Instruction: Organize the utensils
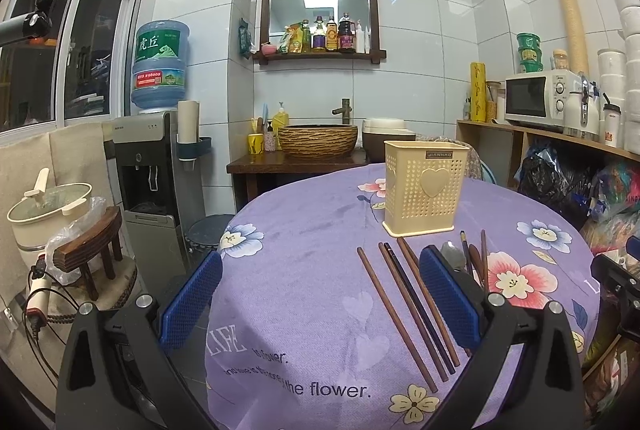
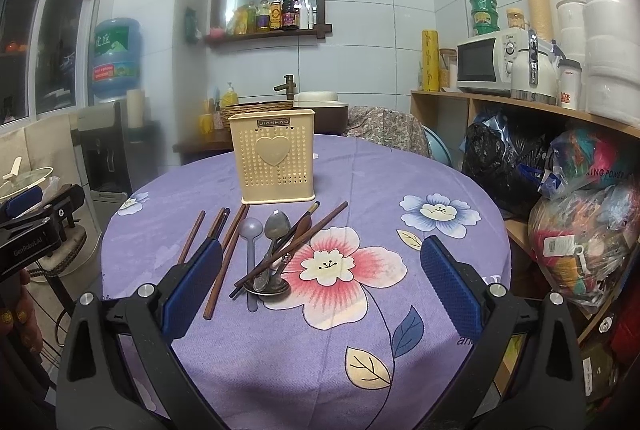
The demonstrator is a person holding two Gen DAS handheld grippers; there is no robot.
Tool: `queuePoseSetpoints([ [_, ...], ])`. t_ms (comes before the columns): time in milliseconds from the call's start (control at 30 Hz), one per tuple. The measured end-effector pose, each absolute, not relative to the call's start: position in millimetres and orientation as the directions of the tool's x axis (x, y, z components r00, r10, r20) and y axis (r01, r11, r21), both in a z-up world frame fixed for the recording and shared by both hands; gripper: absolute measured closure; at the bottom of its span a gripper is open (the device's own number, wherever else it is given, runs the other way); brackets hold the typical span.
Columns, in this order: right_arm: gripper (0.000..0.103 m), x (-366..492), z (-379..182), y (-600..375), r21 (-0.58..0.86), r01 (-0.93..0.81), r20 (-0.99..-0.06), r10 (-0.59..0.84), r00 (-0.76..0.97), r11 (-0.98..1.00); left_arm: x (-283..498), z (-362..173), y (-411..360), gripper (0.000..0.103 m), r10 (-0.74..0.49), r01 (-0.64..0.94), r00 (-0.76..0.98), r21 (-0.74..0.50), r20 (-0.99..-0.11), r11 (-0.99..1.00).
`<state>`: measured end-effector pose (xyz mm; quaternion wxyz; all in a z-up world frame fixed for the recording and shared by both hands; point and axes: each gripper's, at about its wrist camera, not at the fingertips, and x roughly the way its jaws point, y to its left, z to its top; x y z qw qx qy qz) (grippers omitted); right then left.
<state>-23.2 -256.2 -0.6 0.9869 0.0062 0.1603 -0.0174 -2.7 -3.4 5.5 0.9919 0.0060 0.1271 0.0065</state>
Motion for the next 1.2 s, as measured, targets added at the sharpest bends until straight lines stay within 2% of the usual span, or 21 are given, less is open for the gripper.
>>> queuePoseSetpoints([
  [1200,0.005,-22.7,-2.2,-255.2,0.01,0.032,-0.324,-0.027,0.946,0.999,-5.2,3.1,-0.4,0.005,0.023,-0.021,0.966,0.013,-0.258,1.0],
])
